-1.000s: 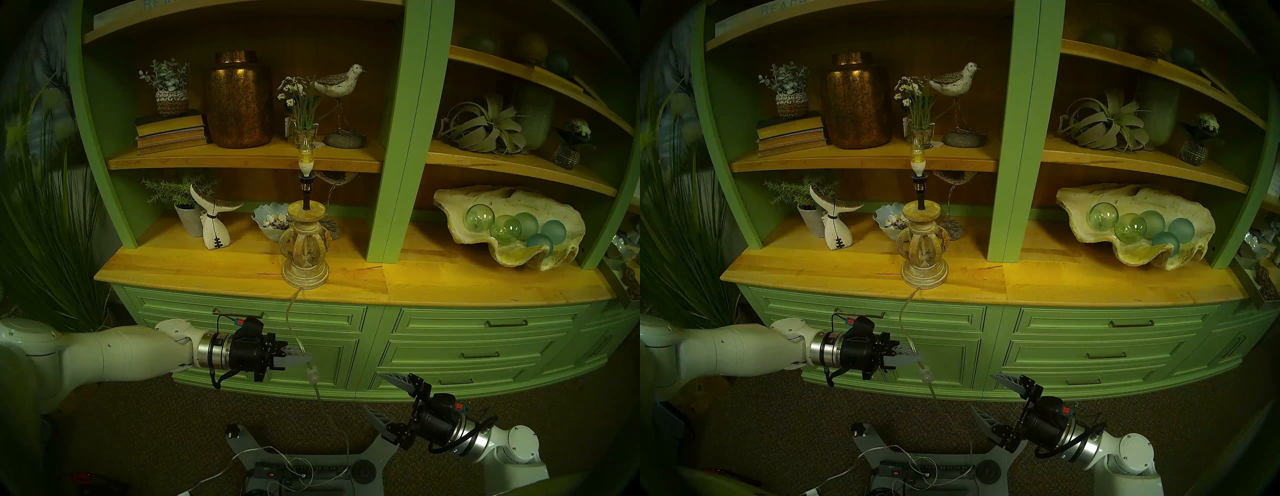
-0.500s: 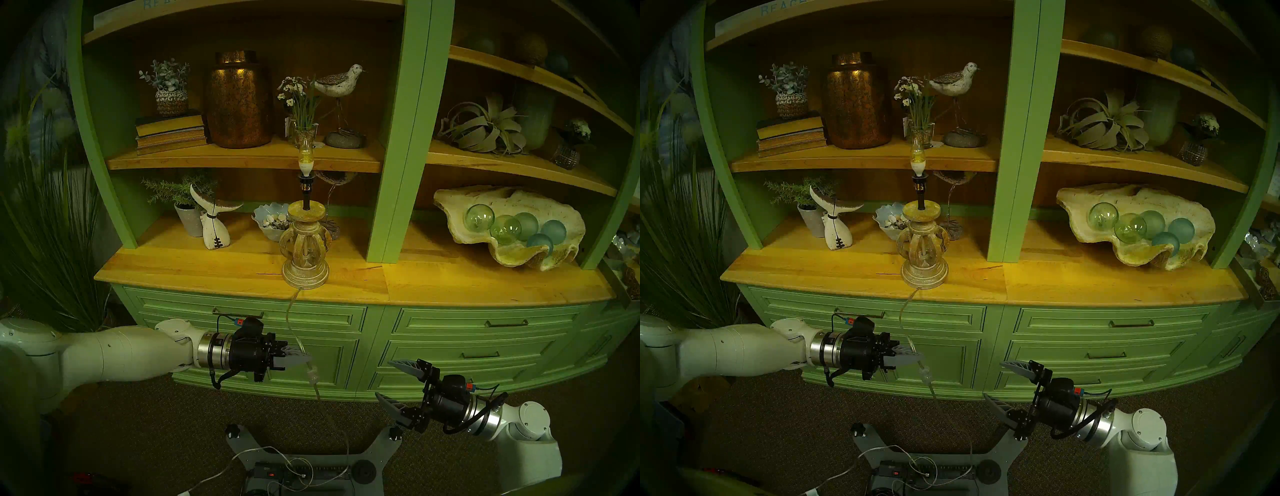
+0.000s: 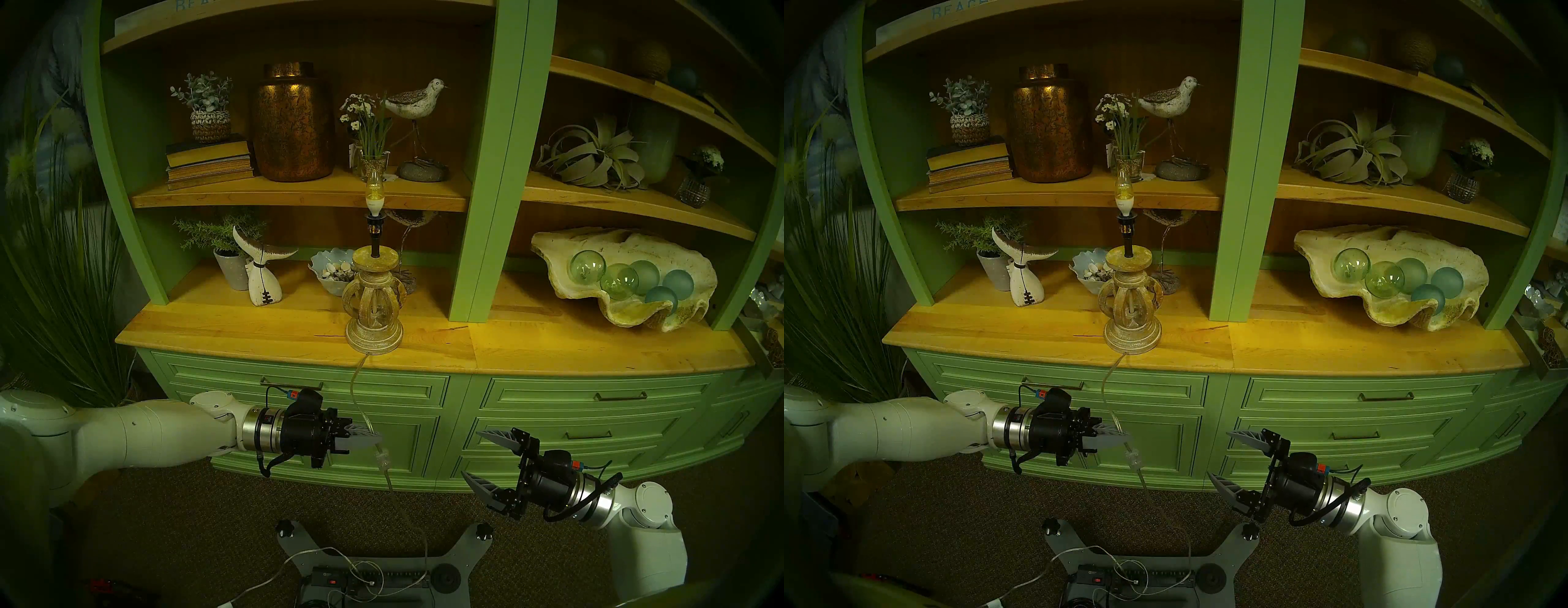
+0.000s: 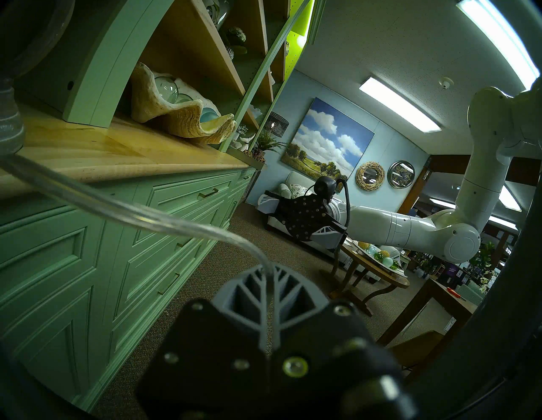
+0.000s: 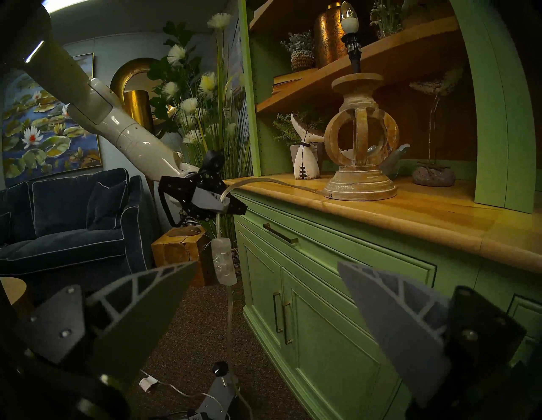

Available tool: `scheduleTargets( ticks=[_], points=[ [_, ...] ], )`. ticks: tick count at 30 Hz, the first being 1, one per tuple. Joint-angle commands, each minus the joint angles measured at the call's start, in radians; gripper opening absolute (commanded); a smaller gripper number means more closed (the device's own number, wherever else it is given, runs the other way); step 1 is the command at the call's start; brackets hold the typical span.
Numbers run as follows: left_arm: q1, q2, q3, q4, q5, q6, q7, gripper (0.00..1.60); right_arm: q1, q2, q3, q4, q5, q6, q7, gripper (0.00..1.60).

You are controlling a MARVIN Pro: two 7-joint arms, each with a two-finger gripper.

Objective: Grab cable and switch light on

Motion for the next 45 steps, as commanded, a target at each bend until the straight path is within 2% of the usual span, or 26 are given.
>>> scheduleTargets(
  ticks=[1, 3, 7, 10, 11, 16, 19, 22, 23, 27, 31, 34, 39, 45],
  points=[
    [-0.020, 0.002, -0.017, -0.009, -0.011, 0.002, -0.005, 0.00, 0.045, 0.044, -0.022, -0.001, 0.032, -0.003, 0.058, 1.60],
    [-0.020, 0.001, -0.016, -0.008, -0.010, 0.002, -0.005, 0.00, 0.051, 0.107, -0.060, -0.016, 0.016, -0.004, 0.058, 1.60],
    [-0.020, 0.001, -0.016, -0.007, -0.008, 0.000, -0.004, 0.00, 0.098, 0.125, -0.061, -0.023, -0.016, 0.012, 0.058, 1.60],
    [-0.019, 0.000, -0.016, -0.007, -0.008, 0.000, -0.003, 0.00, 0.134, 0.167, -0.087, -0.013, -0.035, 0.035, 0.058, 1.60],
    [-0.019, 0.000, -0.016, -0.006, -0.007, 0.000, -0.003, 0.00, 0.139, 0.164, -0.091, -0.017, -0.038, 0.049, 0.058, 1.60],
    [-0.019, 0.000, -0.016, -0.006, -0.007, -0.001, -0.003, 0.00, 0.186, 0.226, -0.163, -0.005, -0.065, 0.077, 0.058, 1.60],
    [-0.019, 0.000, -0.016, -0.006, -0.007, -0.001, -0.003, 0.00, 0.203, 0.259, -0.234, -0.002, -0.086, 0.075, 0.058, 1.60],
    [-0.020, 0.000, -0.016, -0.007, -0.007, -0.001, -0.003, 0.00, 0.234, 0.309, -0.335, 0.030, -0.103, 0.071, 0.058, 1.60],
    [-0.019, 0.000, -0.016, -0.007, -0.007, -0.001, -0.003, 0.00, 0.238, 0.278, -0.323, 0.034, -0.122, 0.073, 0.058, 1.60],
    [-0.019, 0.000, -0.016, -0.007, -0.007, -0.001, -0.003, 0.00, 0.296, 0.271, -0.410, 0.077, -0.137, 0.059, 0.058, 1.60],
    [-0.019, 0.000, -0.016, -0.007, -0.007, -0.001, -0.003, 0.00, 0.328, 0.254, -0.450, 0.093, -0.148, 0.056, 0.058, 1.60],
    [-0.019, 0.000, -0.016, -0.007, -0.007, -0.001, -0.003, 0.00, 0.343, 0.230, -0.453, 0.105, -0.151, 0.054, 0.058, 1.60],
    [-0.019, 0.000, -0.015, -0.006, -0.007, -0.002, -0.002, 0.00, 0.394, 0.154, -0.466, 0.147, -0.168, 0.057, 0.046, 1.60],
    [-0.019, 0.000, -0.015, -0.006, -0.006, -0.002, -0.002, 0.00, 0.441, 0.124, -0.465, 0.183, -0.171, 0.058, 0.045, 1.60]
  ],
)
